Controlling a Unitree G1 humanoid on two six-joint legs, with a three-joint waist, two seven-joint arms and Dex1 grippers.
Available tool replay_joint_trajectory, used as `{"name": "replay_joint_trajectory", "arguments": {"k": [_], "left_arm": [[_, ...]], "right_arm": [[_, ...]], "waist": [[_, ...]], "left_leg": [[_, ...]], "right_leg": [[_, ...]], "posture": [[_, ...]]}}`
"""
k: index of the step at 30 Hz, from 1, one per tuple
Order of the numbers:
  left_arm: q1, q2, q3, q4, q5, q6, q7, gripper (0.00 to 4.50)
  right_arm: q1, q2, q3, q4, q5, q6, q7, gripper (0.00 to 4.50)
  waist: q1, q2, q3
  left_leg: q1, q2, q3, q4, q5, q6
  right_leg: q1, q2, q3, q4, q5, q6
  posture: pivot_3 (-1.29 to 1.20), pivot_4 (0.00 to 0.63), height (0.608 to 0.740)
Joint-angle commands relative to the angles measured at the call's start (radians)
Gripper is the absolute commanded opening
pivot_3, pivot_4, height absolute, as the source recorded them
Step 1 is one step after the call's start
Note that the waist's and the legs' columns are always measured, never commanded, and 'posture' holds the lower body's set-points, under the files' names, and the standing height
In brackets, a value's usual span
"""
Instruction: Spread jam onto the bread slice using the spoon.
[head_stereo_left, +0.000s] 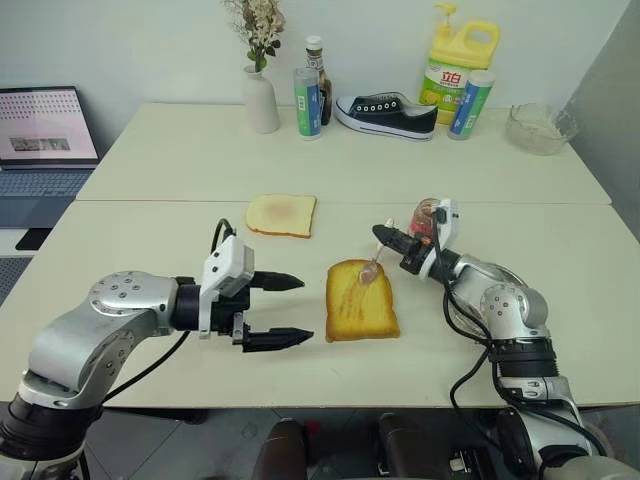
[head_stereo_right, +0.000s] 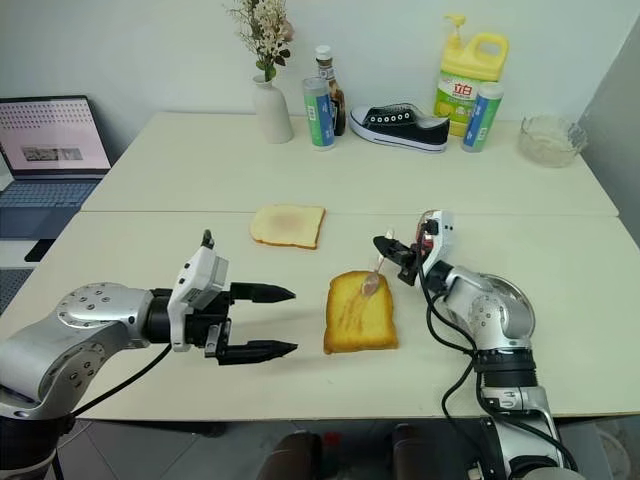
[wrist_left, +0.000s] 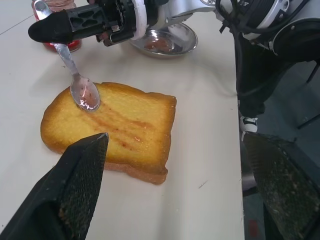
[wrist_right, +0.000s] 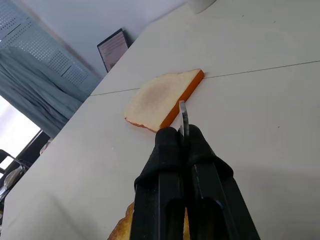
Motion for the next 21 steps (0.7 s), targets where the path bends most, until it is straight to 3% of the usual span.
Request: {"name": "replay_joint_trajectory", "arguments": {"k": [1,8,15,21], "left_arm": [[-0.020,-0.003,0.000,-0.002,0.002,-0.025,-0.013,4.50],[-0.012,-0.004,-0.001,-0.009,0.003,-0.025,-0.019,4.50],[-0.009,-0.006,-0.001,-0.015,0.003,-0.022,-0.015,4.50],[-0.006,-0.001,0.007,-0.020,0.001,-0.020,-0.014,4.50]], "right_arm": [[0.003,-0.018,-0.038,-0.117,0.078,0.087,-0.008,0.03],[0.097,-0.058,-0.054,-0.292,0.273,0.313,0.007,0.03],[0.173,-0.049,0.010,-0.269,0.216,0.279,0.018,0.03],[0.124,-0.021,0.005,-0.150,0.109,0.159,-0.017,0.03]], "waist": [[0.000,0.000,0.000],[0.000,0.000,0.000],[-0.001,0.000,0.000],[-0.001,0.000,0.000]], "left_leg": [[0.000,0.000,0.000,0.000,0.000,0.000],[0.000,0.000,0.000,-0.001,0.000,0.000],[0.000,0.000,0.000,0.000,0.000,0.000],[0.000,0.000,0.000,0.000,0.000,0.000]], "right_leg": [[0.000,0.000,0.000,0.000,0.000,0.000],[0.000,0.000,0.000,0.000,0.000,0.000],[0.000,0.000,0.000,0.000,-0.003,0.004],[0.000,0.000,0.000,0.000,-0.003,0.004]], "posture": [[0.00,0.150,0.740],[0.00,0.150,0.740],[0.00,0.150,0.740],[0.00,0.150,0.740]]}}
